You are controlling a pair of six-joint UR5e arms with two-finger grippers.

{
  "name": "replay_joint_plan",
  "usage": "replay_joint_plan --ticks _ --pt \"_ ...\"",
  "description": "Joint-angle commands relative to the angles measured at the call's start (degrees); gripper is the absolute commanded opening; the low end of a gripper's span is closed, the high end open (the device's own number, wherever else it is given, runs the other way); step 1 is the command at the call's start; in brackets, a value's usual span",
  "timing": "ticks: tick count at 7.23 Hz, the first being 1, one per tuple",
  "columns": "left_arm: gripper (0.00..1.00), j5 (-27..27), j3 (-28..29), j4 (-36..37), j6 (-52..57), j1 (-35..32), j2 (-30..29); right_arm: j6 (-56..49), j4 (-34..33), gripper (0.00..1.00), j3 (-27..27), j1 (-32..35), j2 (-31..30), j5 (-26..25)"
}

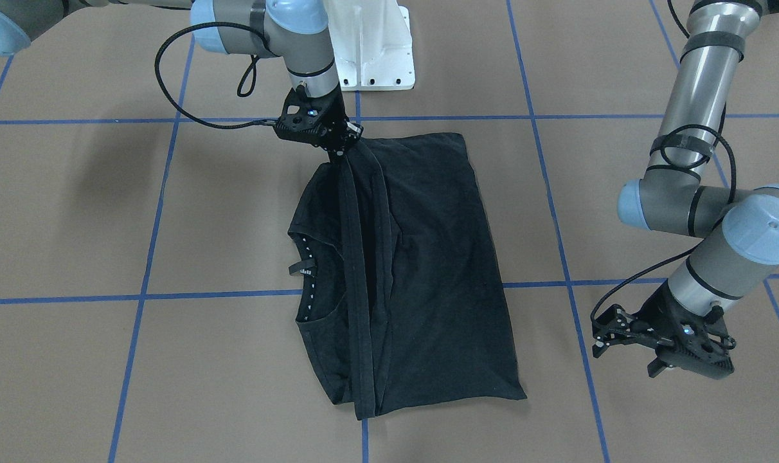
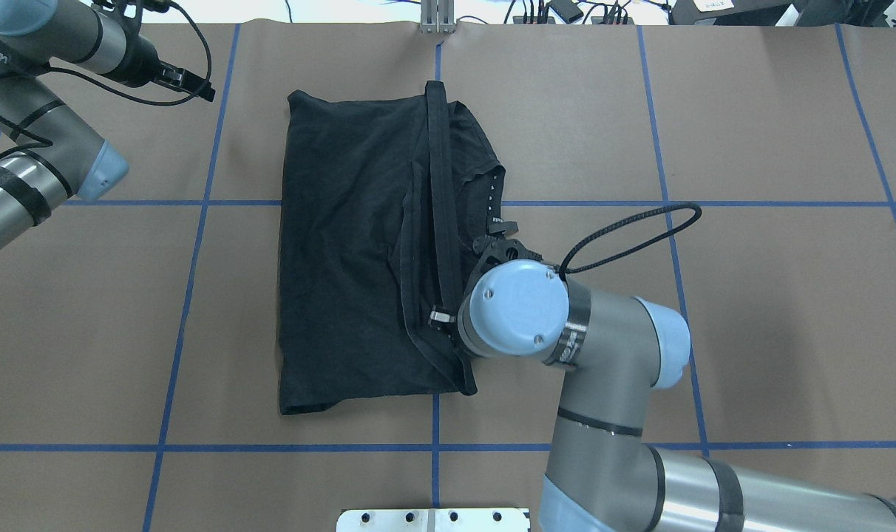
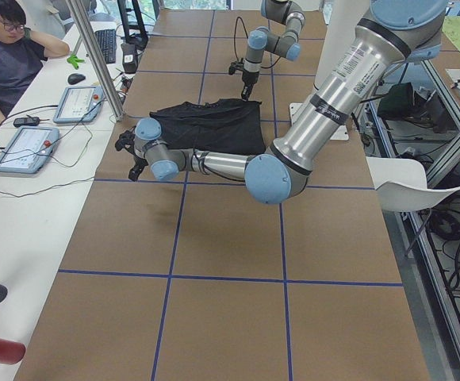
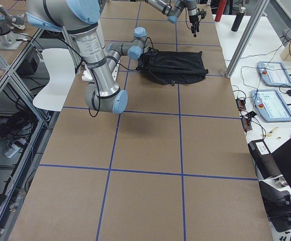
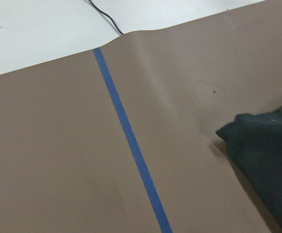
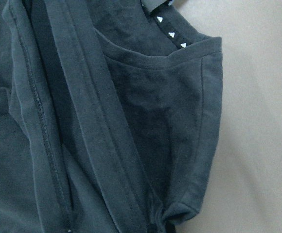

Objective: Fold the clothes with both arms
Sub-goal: 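Pull the grasped shirt edge with the right gripper toward the robot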

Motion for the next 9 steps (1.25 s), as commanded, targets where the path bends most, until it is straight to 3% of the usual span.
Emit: replay_joint_plan --ticks 1,2,3,4,6,8,9 --pt "1.00 0.00 -0.11 -0.02 0.00 0.11 0.00 0.86 -0.43 0.00 0.95 -2.23 -1.19 -2.30" --pt "1.00 0.00 -0.19 0.07 -0.09 0.11 0.00 0.08 -0.51 0.89 0.95 -1.97 -1.19 -2.30" --pt "1.00 0.00 -0.63 0.07 -0.09 0.11 0.00 -1.32 -1.21 1.00 1.04 0.99 -1.10 -0.82" --pt "1.00 0.00 -0.63 0.07 -0.09 0.11 0.00 -8.39 -5.31 1.00 1.04 3.37 0.20 2.33" --pt "1.00 -0.09 -0.98 -0.02 -0.44 0.20 0.35 -19.74 -6.93 1.00 -0.10 3.66 3.37 1.83" --pt "1.00 -0.09 -1.33 0.07 -0.62 0.37 0.44 -30.21 -6.93 0.99 -7.70 1.13 10.20 -2.26" --pt "1.00 -0.09 -1.25 0.07 -0.62 0.55 0.44 -33.73 -7.02 0.89 -10.53 -0.20 11.98 -2.73"
